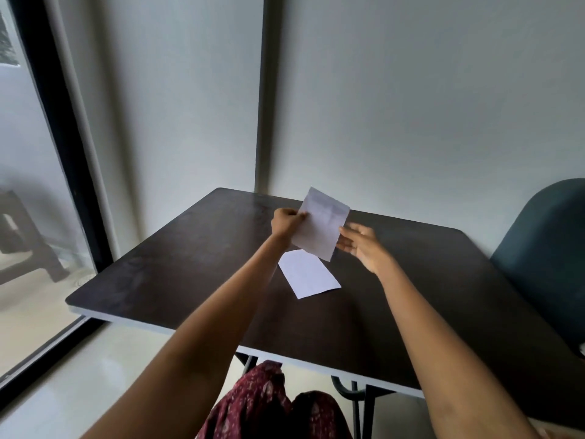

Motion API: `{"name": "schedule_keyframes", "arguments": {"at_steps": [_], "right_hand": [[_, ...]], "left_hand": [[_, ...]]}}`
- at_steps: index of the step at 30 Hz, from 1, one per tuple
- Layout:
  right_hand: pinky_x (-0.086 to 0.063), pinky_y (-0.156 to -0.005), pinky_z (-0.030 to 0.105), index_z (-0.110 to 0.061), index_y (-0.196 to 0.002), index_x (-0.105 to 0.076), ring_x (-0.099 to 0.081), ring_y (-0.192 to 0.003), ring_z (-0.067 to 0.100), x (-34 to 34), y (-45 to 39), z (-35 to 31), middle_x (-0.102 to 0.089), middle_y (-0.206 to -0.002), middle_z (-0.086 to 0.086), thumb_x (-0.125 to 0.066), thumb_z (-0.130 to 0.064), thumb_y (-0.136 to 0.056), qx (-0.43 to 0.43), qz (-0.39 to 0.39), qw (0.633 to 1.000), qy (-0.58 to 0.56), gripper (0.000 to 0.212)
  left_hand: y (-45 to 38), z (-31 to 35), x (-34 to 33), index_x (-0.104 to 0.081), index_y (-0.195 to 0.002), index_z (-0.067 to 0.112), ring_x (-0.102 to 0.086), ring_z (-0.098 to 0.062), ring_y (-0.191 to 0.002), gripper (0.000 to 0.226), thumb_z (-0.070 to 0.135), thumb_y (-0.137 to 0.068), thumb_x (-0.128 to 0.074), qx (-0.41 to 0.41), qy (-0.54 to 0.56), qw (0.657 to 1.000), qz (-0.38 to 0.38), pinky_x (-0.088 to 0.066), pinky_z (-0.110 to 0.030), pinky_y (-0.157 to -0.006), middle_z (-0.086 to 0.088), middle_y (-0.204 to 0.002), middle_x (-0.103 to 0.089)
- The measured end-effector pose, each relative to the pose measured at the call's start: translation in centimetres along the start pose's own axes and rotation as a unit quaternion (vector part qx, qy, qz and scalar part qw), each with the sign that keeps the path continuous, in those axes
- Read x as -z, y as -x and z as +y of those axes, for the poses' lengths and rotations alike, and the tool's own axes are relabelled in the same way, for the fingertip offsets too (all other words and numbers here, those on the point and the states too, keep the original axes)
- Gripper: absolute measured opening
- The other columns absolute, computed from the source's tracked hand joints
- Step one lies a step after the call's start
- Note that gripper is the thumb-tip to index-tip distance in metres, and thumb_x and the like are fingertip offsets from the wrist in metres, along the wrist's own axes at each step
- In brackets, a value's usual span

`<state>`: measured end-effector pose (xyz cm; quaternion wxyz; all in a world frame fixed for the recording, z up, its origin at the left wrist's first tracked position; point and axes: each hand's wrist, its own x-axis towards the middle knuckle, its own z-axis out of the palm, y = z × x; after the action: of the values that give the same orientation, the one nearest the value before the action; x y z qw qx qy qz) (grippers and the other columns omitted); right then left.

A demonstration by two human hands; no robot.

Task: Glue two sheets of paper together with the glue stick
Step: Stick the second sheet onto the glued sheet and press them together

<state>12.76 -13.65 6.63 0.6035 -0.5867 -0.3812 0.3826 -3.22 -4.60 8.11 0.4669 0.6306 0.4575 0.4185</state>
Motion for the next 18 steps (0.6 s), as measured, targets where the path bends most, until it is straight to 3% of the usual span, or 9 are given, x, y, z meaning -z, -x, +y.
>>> {"name": "schedule_keyframes", "arguments": {"at_steps": [3, 6, 7, 9, 11, 12, 14, 16, 18], "right_hand": [[-0.056, -0.071, 0.028, -0.004, -0.116, -0.058, -0.066, -0.081, 0.015, -0.9, 0.0, 1.8, -0.067, -0.096, 0.005, -0.055, -0.008, -0.093, -0.013, -0.007, 1.000, -0.012, 0.024], [-0.053, -0.069, 0.030, -0.010, -0.107, -0.061, -0.064, -0.083, 0.016, -1.1, -0.4, 2.7, -0.066, -0.099, 0.005, -0.051, -0.011, -0.095, -0.028, 0.026, 0.999, -0.009, 0.016], [-0.052, -0.068, 0.029, -0.012, -0.104, -0.061, -0.064, -0.083, 0.015, -1.1, -0.5, 2.9, -0.066, -0.098, 0.004, -0.050, -0.012, -0.096, -0.033, 0.032, 0.999, -0.012, 0.014], [-0.053, -0.070, 0.030, -0.012, -0.105, -0.062, -0.065, -0.085, 0.015, -1.0, -0.6, 3.3, -0.067, -0.099, 0.003, -0.046, -0.013, -0.097, -0.043, 0.030, 0.998, -0.018, 0.017], [-0.053, -0.076, 0.034, -0.007, -0.115, -0.059, -0.065, -0.092, 0.020, -1.1, -0.8, 3.8, -0.066, -0.105, 0.006, -0.044, -0.014, -0.098, -0.055, 0.024, 0.998, -0.029, 0.024], [-0.052, -0.080, 0.036, -0.005, -0.118, -0.057, -0.064, -0.095, 0.023, -1.3, -0.8, 4.0, -0.065, -0.108, 0.009, -0.043, -0.014, -0.099, -0.058, 0.026, 0.997, -0.033, 0.026], [-0.051, -0.082, 0.037, -0.004, -0.121, -0.055, -0.063, -0.096, 0.024, -1.8, -0.8, 4.4, -0.064, -0.110, 0.011, -0.042, -0.014, -0.099, -0.064, 0.031, 0.997, -0.040, 0.027], [-0.053, -0.079, 0.036, -0.005, -0.120, -0.055, -0.064, -0.092, 0.022, -2.4, -0.7, 4.8, -0.065, -0.107, 0.009, -0.042, -0.015, -0.099, -0.071, 0.017, 0.996, -0.045, 0.027], [-0.054, -0.081, 0.036, -0.006, -0.120, -0.055, -0.065, -0.093, 0.022, -2.8, -0.6, 5.2, -0.066, -0.105, 0.009, -0.043, -0.017, -0.099, -0.082, 0.002, 0.996, -0.042, 0.027]], "left_hand": [[0.5, -1.5, -0.4, -0.050, -0.061, 0.014, -0.039, -0.022, -0.067, 0.027, 0.022, -0.084, -0.060, 0.023, 0.022, 0.999, -0.016, -0.031, -0.028, -0.059, -0.003, -0.064, -0.042], [0.8, -1.9, 0.1, -0.060, -0.070, 0.013, -0.046, -0.022, -0.058, 0.041, 0.043, -0.094, -0.047, 0.052, 0.056, 0.997, -0.021, -0.036, -0.026, -0.052, -0.001, -0.062, -0.049], [0.7, -2.1, 0.5, -0.065, -0.080, 0.010, -0.057, -0.026, -0.062, 0.049, 0.049, -0.096, -0.040, 0.064, 0.019, 0.998, -0.018, -0.046, -0.028, -0.057, -0.001, -0.068, -0.059], [0.3, -2.8, 1.8, -0.066, -0.098, 0.008, -0.066, -0.032, -0.090, 0.054, 0.054, -0.093, -0.038, 0.049, -0.210, 0.976, -0.032, -0.050, -0.035, -0.080, -0.006, -0.097, -0.070], [0.4, -3.5, 2.8, -0.060, -0.115, 0.011, -0.054, -0.031, -0.116, 0.056, 0.058, -0.087, -0.049, 0.034, -0.420, 0.902, -0.095, -0.042, -0.038, -0.094, -0.009, -0.125, -0.059], [0.5, -3.8, 3.0, -0.055, -0.124, 0.013, -0.045, -0.030, -0.126, 0.063, 0.061, -0.084, -0.054, 0.033, -0.474, 0.869, -0.135, -0.039, -0.040, -0.099, -0.010, -0.134, -0.050], [0.7, -4.3, 2.9, -0.045, -0.134, 0.013, -0.033, -0.030, -0.133, 0.077, 0.062, -0.077, -0.063, 0.027, -0.513, 0.841, -0.172, -0.035, -0.043, -0.105, -0.012, -0.140, -0.038], [0.7, -4.6, 2.6, -0.041, -0.136, 0.011, -0.033, -0.029, -0.134, 0.081, 0.056, -0.075, -0.070, 0.019, -0.500, 0.850, -0.166, -0.035, -0.043, -0.105, -0.012, -0.140, -0.037], [0.4, -4.6, 2.4, -0.043, -0.134, 0.013, -0.034, -0.030, -0.133, 0.070, 0.043, -0.079, -0.071, 0.036, -0.475, 0.864, -0.163, -0.037, -0.043, -0.104, -0.011, -0.140, -0.038]]}}
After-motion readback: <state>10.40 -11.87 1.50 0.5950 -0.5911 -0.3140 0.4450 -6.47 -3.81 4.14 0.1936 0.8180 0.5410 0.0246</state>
